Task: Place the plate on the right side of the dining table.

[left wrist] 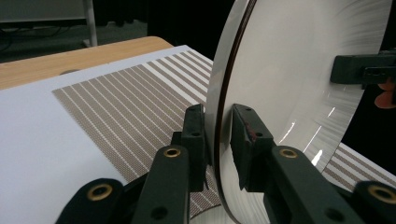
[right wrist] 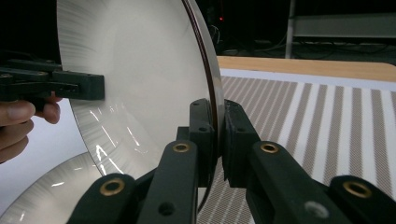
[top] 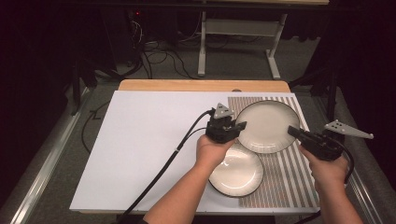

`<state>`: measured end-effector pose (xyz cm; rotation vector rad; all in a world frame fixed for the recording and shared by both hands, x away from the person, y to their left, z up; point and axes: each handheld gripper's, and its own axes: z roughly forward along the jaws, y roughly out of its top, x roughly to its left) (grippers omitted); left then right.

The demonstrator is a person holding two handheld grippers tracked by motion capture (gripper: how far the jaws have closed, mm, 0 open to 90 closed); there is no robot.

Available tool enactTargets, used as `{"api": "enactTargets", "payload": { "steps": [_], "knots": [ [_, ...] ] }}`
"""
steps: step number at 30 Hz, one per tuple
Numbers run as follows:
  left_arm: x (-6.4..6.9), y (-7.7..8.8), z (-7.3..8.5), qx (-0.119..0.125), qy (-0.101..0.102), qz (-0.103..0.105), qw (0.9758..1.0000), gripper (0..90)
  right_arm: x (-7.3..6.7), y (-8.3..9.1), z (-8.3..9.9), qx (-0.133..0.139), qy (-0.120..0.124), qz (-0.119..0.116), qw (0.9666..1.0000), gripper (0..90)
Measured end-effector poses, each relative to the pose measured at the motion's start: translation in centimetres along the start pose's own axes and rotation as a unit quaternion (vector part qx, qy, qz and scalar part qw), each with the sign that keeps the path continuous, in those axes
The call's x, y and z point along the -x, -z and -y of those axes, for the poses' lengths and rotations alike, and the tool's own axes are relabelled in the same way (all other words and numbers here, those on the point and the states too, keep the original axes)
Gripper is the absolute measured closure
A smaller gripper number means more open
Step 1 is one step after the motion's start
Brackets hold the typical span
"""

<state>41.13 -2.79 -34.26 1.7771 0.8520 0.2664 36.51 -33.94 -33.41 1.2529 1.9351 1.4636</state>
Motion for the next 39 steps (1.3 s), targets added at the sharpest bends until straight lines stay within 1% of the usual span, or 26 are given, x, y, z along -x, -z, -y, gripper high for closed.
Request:
{"api": "enactTargets", "payload": {
  "steps": [1,2,3,6,7,8,10,12,13,14,19,21,22,26,27,29,31,34,39],
  "knots": [
    [0.1,-0.3,0.0,-0.002,0.001,0.001,1.0000,75.6,0.3,0.1,0.1,0.000,-0.001,0.003,1.0000,86.1],
    [0.1,-0.3,0.0,-0.002,0.001,0.001,1.0000,75.6,0.6,0.1,0.3,0.000,-0.003,0.004,1.0000,86.1],
    [0.2,-1.0,0.0,-0.004,0.005,0.004,1.0000,75.6,0.8,0.2,0.4,0.000,-0.006,0.005,1.0000,86.1],
    [0.3,-1.9,-0.1,-0.007,0.009,0.010,0.9999,75.7,1.5,0.5,0.7,0.001,-0.011,0.012,0.9999,86.1],
    [0.3,-1.9,-0.1,-0.007,0.009,0.010,0.9999,75.7,1.5,0.5,0.7,0.001,-0.011,0.012,0.9999,86.1],
    [0.3,-2.2,-0.1,-0.007,0.009,0.010,0.9999,75.7,1.9,0.6,1.0,0.003,-0.015,0.014,0.9998,86.1],
    [0.6,-2.9,0.0,-0.011,0.007,0.011,0.9998,75.7,2.3,0.8,1.3,0.004,-0.018,0.017,0.9997,86.1],
    [0.7,-3.1,0.0,-0.014,0.006,0.011,0.9998,75.5,2.4,0.8,1.6,0.006,-0.020,0.020,0.9996,86.1],
    [0.7,-3.3,0.1,-0.016,0.008,0.012,0.9998,75.3,2.6,0.9,2.0,0.008,-0.021,0.023,0.9995,86.2],
    [0.7,-3.8,0.3,-0.022,0.009,0.011,0.9997,75.2,2.7,1.0,2.2,0.008,-0.022,0.024,0.9994,86.2],
    [0.9,-4.4,0.3,-0.030,0.016,0.010,0.9994,75.0,3.2,1.0,2.8,0.009,-0.027,0.029,0.9992,86.2],
    [1.1,-4.6,0.3,-0.030,0.008,0.003,0.9995,75.1,3.4,1.0,3.1,0.009,-0.032,0.029,0.9990,86.1],
    [1.2,-4.8,0.4,-0.033,0.012,0.005,0.9994,75.1,3.5,1.0,3.2,0.008,-0.035,0.030,0.9989,86.0],
    [1.1,-5.4,0.6,-0.042,0.012,-0.003,0.9990,74.4,3.8,1.0,3.7,0.004,-0.038,0.032,0.9988,86.2],
    [1.2,-5.5,0.8,-0.047,0.018,0.001,0.9988,74.3,3.9,1.0,3.8,0.000,-0.039,0.036,0.9986,86.2],
    [1.1,-5.8,1.0,-0.049,0.017,0.000,0.9987,74.3,4.0,1.0,3.9,-0.002,-0.039,0.038,0.9985,86.2],
    [1.1,-6.2,1.2,-0.050,0.022,0.000,0.9985,74.2,4.2,0.9,4.0,-0.003,-0.038,0.040,0.9985,86.2],
    [0.9,-6.7,1.4,-0.060,0.022,-0.004,0.9980,73.8,4.4,0.6,4.3,-0.010,-0.041,0.045,0.9981,86.2],
    [0.9,-7.1,1.8,-0.071,0.020,-0.010,0.9972,73.7,4.6,0.3,4.5,-0.016,-0.043,0.046,0.9979,86.3]
  ]
}}
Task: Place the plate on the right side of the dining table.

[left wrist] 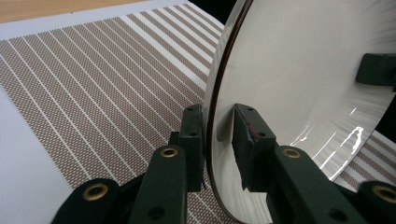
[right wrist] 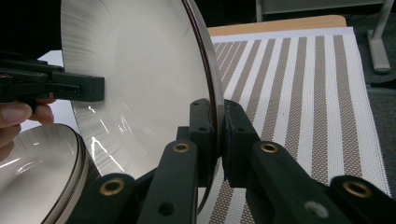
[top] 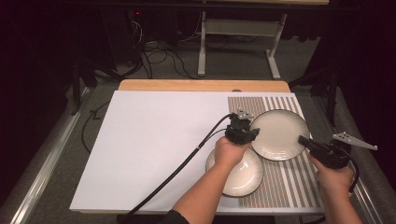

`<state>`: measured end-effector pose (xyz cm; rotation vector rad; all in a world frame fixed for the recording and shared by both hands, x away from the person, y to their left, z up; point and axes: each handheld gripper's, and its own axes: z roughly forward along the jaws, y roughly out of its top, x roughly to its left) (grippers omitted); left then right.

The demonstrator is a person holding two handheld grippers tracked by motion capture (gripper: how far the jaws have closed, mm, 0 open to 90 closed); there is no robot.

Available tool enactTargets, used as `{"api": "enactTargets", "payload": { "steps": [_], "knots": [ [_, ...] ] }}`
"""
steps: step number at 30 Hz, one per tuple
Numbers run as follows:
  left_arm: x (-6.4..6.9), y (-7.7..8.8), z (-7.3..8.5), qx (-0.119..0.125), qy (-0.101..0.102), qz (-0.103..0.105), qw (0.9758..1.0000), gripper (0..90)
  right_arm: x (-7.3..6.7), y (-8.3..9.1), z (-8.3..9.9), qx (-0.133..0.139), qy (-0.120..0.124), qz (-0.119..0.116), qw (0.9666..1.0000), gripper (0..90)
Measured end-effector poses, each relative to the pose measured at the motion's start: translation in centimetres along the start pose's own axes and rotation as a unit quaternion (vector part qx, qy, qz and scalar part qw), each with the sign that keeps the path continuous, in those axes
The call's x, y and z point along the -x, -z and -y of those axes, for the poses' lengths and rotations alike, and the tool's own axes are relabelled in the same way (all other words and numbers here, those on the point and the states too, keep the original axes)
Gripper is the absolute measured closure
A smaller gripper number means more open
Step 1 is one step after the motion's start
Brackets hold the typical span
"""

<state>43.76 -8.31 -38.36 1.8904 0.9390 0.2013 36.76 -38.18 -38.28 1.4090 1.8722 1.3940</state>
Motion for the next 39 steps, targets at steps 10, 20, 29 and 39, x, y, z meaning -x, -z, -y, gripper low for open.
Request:
{"api": "enactTargets", "payload": {
  "steps": [10,20,29,39],
  "knots": [
    [-0.2,-0.4,0.4,-0.022,0.000,-0.007,0.9997,73.6,0.2,-0.4,0.5,-0.013,-0.006,-0.002,0.9999,86.4],
    [-0.2,-0.5,1.0,-0.037,0.003,-0.011,0.9992,73.5,0.1,-0.6,0.9,-0.025,-0.008,-0.002,0.9997,86.4],
    [-0.3,-0.6,1.0,-0.039,0.002,-0.015,0.9991,73.3,0.0,-0.7,0.9,-0.027,-0.008,0.001,0.9996,86.3],
    [0.2,1.2,0.6,0.018,-0.039,-0.027,0.9987,54.9,0.1,-1.0,0.9,-0.028,-0.006,0.005,0.9996,85.8]
  ]
}}
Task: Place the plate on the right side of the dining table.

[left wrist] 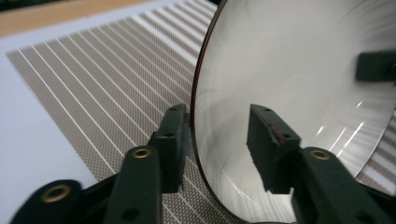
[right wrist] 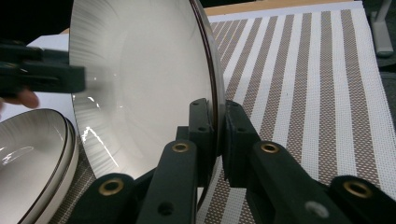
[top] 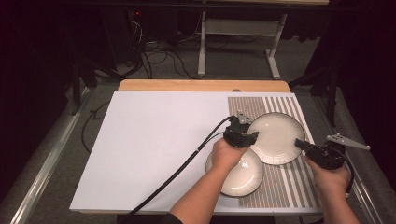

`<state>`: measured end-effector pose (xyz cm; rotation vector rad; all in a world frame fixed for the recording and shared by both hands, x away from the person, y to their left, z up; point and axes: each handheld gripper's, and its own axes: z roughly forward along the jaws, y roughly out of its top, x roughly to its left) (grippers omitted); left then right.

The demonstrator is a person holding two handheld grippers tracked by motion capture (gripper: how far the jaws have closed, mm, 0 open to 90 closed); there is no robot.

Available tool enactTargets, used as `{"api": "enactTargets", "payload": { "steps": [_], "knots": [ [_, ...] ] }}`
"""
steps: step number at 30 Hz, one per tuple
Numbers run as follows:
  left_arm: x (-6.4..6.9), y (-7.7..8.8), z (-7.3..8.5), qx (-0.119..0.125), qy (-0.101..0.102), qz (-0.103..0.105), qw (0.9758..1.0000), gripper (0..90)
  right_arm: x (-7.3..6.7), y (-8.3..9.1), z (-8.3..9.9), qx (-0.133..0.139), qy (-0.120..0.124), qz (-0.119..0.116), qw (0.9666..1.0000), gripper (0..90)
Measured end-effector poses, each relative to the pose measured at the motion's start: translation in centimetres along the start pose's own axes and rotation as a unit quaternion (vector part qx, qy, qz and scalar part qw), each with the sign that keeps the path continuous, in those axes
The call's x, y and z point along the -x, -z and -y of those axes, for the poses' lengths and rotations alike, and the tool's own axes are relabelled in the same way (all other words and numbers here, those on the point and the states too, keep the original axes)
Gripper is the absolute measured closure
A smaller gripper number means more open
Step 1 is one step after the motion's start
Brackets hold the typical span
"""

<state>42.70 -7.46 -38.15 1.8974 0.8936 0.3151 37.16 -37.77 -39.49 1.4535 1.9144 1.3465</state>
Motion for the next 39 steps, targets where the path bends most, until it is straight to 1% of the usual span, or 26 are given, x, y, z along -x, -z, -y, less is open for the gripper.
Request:
{"api": "enactTargets", "payload": {
  "steps": [1,2,3,5,6,8,9,13,15,16,17,18,20,26,27,28,29,30,31,33,37,38,39],
  "knots": [
    [-0.1,0.3,0.0,0.010,0.004,0.007,0.9999,53.1,0.0,0.0,0.0,-0.001,0.000,0.000,1.0000,85.7],
    [-0.3,0.6,0.0,0.015,0.002,0.014,0.9998,51.8,0.1,-0.1,0.0,-0.001,0.000,0.000,1.0000,85.7],
    [-0.5,1.0,0.1,0.021,-0.003,0.012,0.9997,49.3,0.1,-0.1,0.0,-0.004,-0.003,0.002,1.0000,85.5],
    [-0.8,1.6,0.2,0.029,-0.008,0.011,0.9995,48.1,0.1,-0.2,-0.1,-0.004,0.001,0.002,1.0000,85.4],
    [-1.1,1.9,0.4,0.033,-0.006,0.013,0.9993,46.7,0.1,-0.2,-0.1,-0.005,-0.001,0.004,1.0000,85.4],
    [-1.5,2.6,0.6,0.044,-0.003,0.007,0.9990,43.3,0.1,-0.2,-0.1,-0.005,-0.001,0.005,1.0000,85.2],
    [-1.7,2.9,0.8,0.049,0.000,0.008,0.9988,42.0,0.1,-0.2,-0.1,-0.005,0.000,0.005,1.0000,85.2],
    [-2.5,4.6,1.7,0.060,0.004,0.005,0.9982,36.8,0.1,-0.4,-0.1,-0.007,-0.001,0.005,1.0000,84.9],
    [-2.9,5.7,2.4,0.068,0.010,0.007,0.9976,32.0,0.1,-0.4,-0.1,-0.009,-0.004,0.007,0.9999,84.7],
    [-3.1,6.2,2.6,0.069,0.008,0.007,0.9976,28.4,0.1,-0.4,-0.1,-0.010,-0.004,0.008,0.9999,84.6],
    [-3.2,6.7,3.0,0.073,0.005,0.002,0.9973,26.1,0.1,-0.4,-0.1,-0.010,-0.003,0.009,0.9999,84.6],
    [-3.4,7.4,3.5,0.079,0.009,-0.001,0.9968,24.5,0.2,-0.4,-0.1,-0.011,-0.004,0.009,0.9999,84.6],
    [-3.8,8.6,4.1,0.083,0.009,-0.004,0.9965,20.0,0.2,-0.5,-0.1,-0.011,-0.004,0.009,0.9999,84.3],
    [-5.2,12.4,6.4,0.095,0.019,-0.022,0.9951,13.0,0.4,-0.7,-0.1,-0.019,-0.008,0.015,0.9997,83.2],
    [-5.5,13.0,6.7,0.095,0.019,-0.028,0.9949,10.2,0.4,-0.8,-0.1,-0.020,-0.008,0.015,0.9997,83.1],
    [-5.8,13.7,7.2,0.091,0.019,-0.035,0.9950,4.1,0.4,-0.8,-0.1,-0.023,-0.009,0.017,0.9996,82.8],
    [-6.0,14.1,7.5,0.090,0.020,-0.038,0.9950,4.1,0.4,-0.8,-0.1,-0.023,-0.009,0.017,0.9996,82.8],
    [-6.3,14.7,8.0,0.089,0.025,-0.037,0.9950,0.0,0.5,-0.9,-0.1,-0.023,-0.010,0.017,0.9995,82.6],
    [-6.6,15.3,8.4,0.091,0.028,-0.035,0.9948,0.0,0.5,-0.9,-0.1,-0.023,-0.010,0.017,0.9995,82.6],
    [-7.2,16.7,9.2,0.097,0.031,-0.039,0.9940,0.0,0.5,-1.0,-0.1,-0.025,-0.011,0.018,0.9995,82.3],
    [-8.1,19.6,10.5,0.104,0.029,-0.058,0.9925,0.0,0.7,-1.2,-0.1,-0.032,-0.016,0.020,0.9991,81.3],
    [-8.6,21.1,11.0,0.108,0.030,-0.066,0.9915,0.0,0.8,-1.3,0.0,-0.035,-0.019,0.021,0.9990,80.8],
    [-8.6,21.1,11.0,0.108,0.030,-0.066,0.9915,0.0,0.8,-1.3,0.0,-0.035,-0.019,0.021,0.9990,80.8]
  ]
}}
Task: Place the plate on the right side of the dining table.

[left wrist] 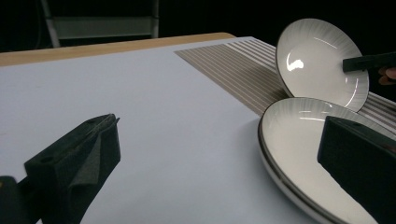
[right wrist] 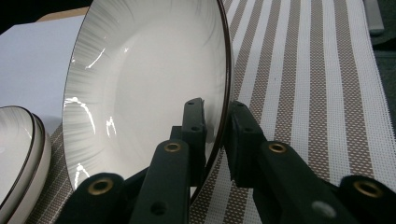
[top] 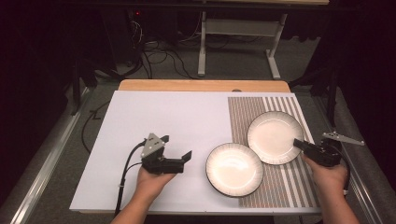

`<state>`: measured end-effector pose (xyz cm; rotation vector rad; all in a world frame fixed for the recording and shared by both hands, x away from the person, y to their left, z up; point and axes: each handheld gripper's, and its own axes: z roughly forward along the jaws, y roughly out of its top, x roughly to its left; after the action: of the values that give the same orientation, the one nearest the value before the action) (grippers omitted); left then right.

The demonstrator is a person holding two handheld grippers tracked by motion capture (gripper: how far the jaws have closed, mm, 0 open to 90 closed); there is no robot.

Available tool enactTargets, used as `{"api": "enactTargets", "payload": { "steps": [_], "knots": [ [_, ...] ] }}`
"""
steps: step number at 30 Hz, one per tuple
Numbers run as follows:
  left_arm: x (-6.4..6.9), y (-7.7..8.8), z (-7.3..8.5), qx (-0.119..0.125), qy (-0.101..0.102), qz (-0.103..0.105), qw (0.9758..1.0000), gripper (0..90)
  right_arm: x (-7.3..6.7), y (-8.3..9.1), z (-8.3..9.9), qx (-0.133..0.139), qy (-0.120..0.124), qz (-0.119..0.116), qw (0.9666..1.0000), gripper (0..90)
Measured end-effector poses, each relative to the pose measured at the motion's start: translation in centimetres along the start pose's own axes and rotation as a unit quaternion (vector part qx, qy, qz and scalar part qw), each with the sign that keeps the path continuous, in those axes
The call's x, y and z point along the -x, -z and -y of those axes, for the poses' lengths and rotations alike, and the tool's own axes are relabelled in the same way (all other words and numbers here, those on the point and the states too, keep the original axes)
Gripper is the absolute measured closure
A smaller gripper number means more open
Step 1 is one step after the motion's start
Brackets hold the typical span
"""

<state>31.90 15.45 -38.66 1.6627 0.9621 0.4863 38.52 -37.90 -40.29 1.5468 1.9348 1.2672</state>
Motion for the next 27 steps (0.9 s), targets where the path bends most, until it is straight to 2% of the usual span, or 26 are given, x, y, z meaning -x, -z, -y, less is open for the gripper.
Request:
{"api": "enactTargets", "payload": {
  "steps": [2,3,5,6,8,11,20,23,27],
  "knots": [
    [-0.6,1.6,0.3,0.004,0.018,0.004,0.9998,0.0,0.1,-0.1,0.0,-0.003,0.001,0.002,1.0000,80.2],
    [-0.7,2.5,0.6,0.007,0.019,0.002,0.9998,0.0,0.1,-0.2,0.0,-0.004,0.002,0.003,1.0000,80.0],
    [-0.9,3.8,1.3,0.015,0.006,-0.006,0.9999,0.0,0.1,-0.2,0.0,-0.008,-0.003,0.004,1.0000,79.6],
    [-1.1,4.4,1.5,0.010,-0.003,-0.011,0.9999,0.0,0.2,-0.3,0.0,-0.010,-0.003,0.005,0.9999,79.4],
    [-1.4,4.7,1.5,0.014,0.000,-0.017,0.9998,0.0,0.3,-0.4,0.0,-0.012,-0.004,0.005,0.9999,78.9],
    [-1.9,4.8,1.4,0.019,0.022,-0.017,0.9994,0.0,0.5,-0.7,0.0,-0.014,-0.008,0.006,0.9999,78.4],
    [-1.7,4.1,1.6,0.005,0.024,-0.007,0.9997,0.0,0.6,-1.1,0.0,-0.019,-0.019,0.012,0.9996,77.4],
    [-1.4,4.3,1.6,0.009,0.016,-0.004,0.9998,0.0,0.6,-1.1,-0.1,-0.017,-0.019,0.012,0.9996,77.6],
    [-1.2,4.6,1.3,0.021,0.004,-0.015,0.9997,0.0,0.6,-1.3,-0.2,-0.018,-0.020,0.016,0.9995,77.4]
  ]
}}
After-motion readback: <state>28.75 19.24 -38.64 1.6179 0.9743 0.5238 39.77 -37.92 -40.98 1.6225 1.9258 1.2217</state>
